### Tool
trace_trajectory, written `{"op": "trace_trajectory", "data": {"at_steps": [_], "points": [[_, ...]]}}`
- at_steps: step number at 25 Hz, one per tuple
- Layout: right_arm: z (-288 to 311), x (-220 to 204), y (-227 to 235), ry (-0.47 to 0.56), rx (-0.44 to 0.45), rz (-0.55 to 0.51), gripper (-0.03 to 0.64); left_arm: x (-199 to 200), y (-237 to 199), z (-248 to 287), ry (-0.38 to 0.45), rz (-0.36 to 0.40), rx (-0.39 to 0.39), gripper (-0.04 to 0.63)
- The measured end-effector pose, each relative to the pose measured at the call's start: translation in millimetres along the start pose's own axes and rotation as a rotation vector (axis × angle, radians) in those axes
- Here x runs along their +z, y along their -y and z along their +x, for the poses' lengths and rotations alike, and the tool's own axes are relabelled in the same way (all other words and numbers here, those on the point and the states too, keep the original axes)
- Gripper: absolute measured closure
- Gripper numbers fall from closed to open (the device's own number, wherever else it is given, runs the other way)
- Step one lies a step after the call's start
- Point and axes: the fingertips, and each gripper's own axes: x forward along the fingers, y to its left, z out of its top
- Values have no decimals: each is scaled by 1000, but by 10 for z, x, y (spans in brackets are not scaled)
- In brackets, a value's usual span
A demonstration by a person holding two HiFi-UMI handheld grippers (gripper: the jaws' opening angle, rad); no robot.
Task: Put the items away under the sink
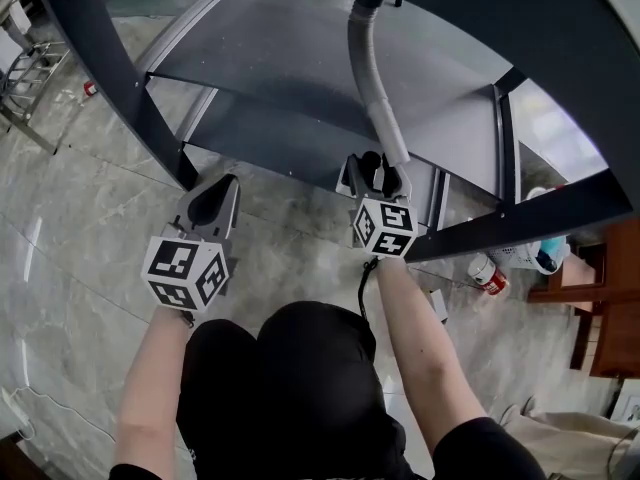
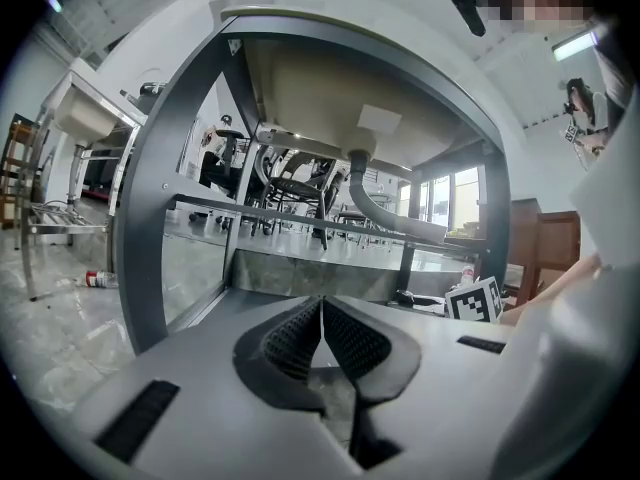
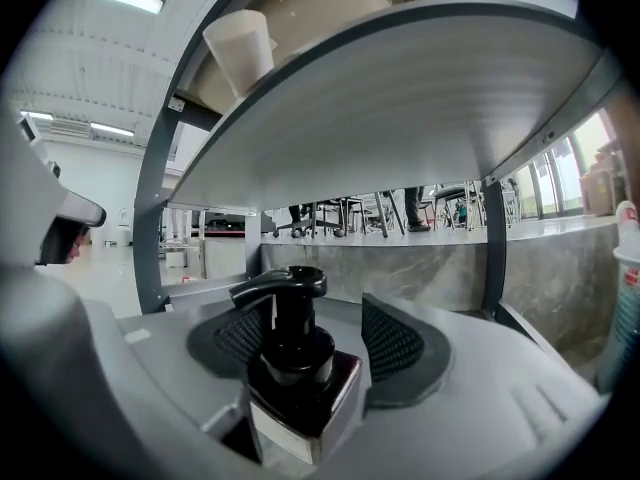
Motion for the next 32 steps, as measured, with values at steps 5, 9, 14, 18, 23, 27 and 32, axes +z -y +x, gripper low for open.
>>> {"op": "trace_trajectory", "data": {"at_steps": [5, 9, 14, 18, 23, 27, 32], "points": [[-69, 8, -45, 23, 22, -14, 367, 23, -52, -39, 14, -8, 13, 580], [4, -61, -97, -22, 31, -84, 367, -2, -62, -53, 13, -10, 20, 580], [-48, -78, -167, -17, 50, -54, 298, -47, -59, -85, -1, -3, 16, 580], [-179, -73, -278, -33, 89, -75, 222, 18, -88, -140, -2, -17, 29, 580], [-616, 87, -338, -80, 56, -56, 216, 142, -107, -369, -74, -31, 47, 580], [-1083, 295, -518, -168, 69, 19, 218, 231, 81, -695, -155, -70, 25, 580], [-1476, 771, -828, -227, 82, 72, 244, 611, 254, -1150, -173, -118, 43, 580]]}}
